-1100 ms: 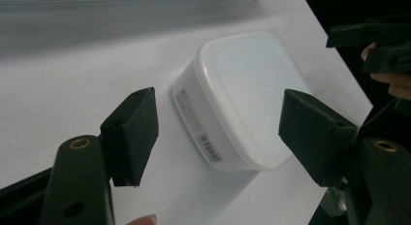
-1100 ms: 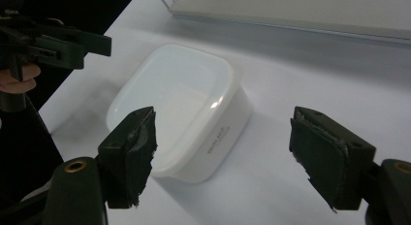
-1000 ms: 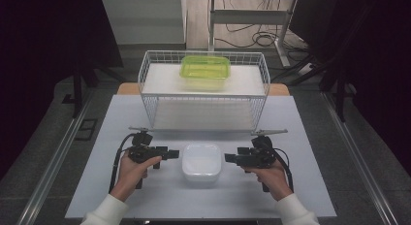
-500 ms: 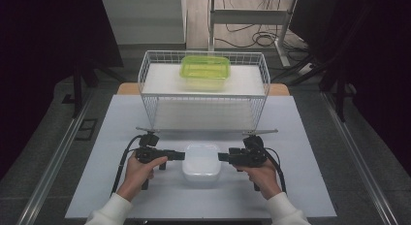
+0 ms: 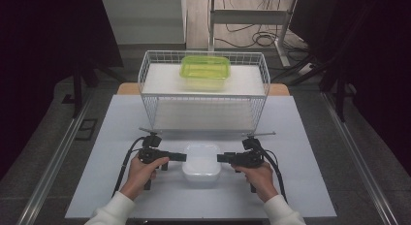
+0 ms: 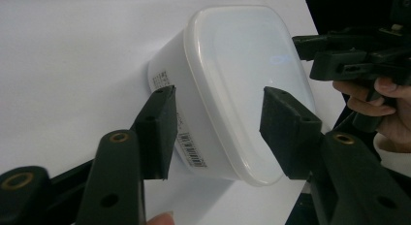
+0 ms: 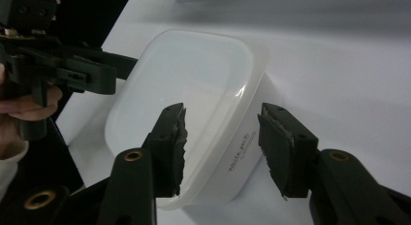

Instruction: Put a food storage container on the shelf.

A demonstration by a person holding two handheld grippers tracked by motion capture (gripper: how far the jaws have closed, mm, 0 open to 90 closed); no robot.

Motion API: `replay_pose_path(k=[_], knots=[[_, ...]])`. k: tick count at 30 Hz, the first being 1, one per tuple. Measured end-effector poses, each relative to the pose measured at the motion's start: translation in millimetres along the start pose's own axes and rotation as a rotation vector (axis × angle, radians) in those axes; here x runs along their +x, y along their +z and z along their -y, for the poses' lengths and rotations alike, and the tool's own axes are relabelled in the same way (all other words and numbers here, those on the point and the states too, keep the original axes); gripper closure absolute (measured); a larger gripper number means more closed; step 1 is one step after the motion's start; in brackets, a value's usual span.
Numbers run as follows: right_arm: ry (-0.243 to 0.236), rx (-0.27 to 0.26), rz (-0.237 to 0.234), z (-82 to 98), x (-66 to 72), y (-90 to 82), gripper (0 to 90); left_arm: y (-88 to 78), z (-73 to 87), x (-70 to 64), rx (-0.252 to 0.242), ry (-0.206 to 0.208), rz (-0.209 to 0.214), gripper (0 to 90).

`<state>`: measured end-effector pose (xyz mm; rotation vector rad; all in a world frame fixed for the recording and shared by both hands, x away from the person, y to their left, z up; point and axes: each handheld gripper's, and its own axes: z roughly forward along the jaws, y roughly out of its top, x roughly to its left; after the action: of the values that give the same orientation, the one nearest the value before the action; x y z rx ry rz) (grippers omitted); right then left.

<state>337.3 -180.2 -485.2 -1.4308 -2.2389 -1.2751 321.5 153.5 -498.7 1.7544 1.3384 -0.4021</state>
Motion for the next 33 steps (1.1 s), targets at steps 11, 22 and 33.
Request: replay_pose_path(k=[11, 22, 33], knots=[[0.053, 0.022, -0.035, 2.0, -3.5, 6.0, 63.7, 5.3, 2.5, 1.9, 0.021, -0.031, 0.037, 64.6], [0.155, -0.010, -0.081, 4.0, -4.3, -0.6, 73.8, -2.1, 4.9, -5.0, -0.027, -0.036, 0.025, 73.5], [0.077, -0.044, -0.060, 2.0, 4.6, -9.5, 78.2, -9.0, 6.5, -17.2, -0.075, 0.038, -0.014, 78.1]])
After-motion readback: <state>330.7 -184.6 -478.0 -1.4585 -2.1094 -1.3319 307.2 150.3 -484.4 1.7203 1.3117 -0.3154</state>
